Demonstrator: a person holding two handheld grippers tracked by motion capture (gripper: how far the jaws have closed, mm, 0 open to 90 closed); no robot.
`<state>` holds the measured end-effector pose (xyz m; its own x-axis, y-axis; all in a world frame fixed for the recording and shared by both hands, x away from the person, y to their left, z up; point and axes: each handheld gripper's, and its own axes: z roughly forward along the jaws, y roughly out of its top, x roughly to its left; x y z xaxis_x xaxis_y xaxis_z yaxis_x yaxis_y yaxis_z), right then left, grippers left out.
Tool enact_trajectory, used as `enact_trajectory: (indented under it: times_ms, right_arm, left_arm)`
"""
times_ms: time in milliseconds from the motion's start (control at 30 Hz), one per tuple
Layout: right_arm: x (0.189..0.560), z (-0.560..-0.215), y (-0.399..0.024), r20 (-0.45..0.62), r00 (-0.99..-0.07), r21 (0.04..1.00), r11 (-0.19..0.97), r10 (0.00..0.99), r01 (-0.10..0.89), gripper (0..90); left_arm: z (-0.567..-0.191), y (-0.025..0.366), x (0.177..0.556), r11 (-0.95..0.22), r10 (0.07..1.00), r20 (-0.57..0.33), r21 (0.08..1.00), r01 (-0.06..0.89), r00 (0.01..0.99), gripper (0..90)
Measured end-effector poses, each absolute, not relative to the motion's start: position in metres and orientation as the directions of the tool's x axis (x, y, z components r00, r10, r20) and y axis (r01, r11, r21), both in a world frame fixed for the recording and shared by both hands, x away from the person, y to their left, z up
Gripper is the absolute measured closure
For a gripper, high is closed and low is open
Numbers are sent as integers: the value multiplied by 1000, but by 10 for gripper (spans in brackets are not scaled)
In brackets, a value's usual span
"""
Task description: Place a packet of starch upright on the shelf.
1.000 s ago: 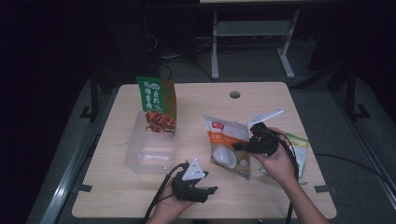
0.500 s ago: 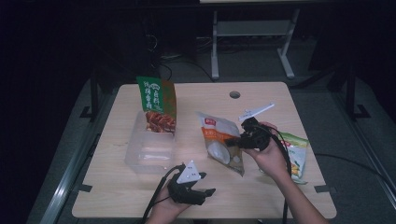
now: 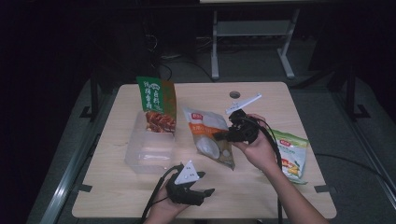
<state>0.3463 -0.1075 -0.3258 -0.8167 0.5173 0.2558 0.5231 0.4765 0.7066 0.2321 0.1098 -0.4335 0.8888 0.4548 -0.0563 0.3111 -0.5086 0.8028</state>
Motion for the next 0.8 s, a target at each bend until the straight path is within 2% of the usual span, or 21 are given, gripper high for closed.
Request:
enact_trajectory:
  times_ms: [800]
  right_arm:
    - [359,-294,-58,228,-875,750,496,427,438,900]
  left_arm:
    - [-432,111,229,-513,443,-52,804,301,895,347]
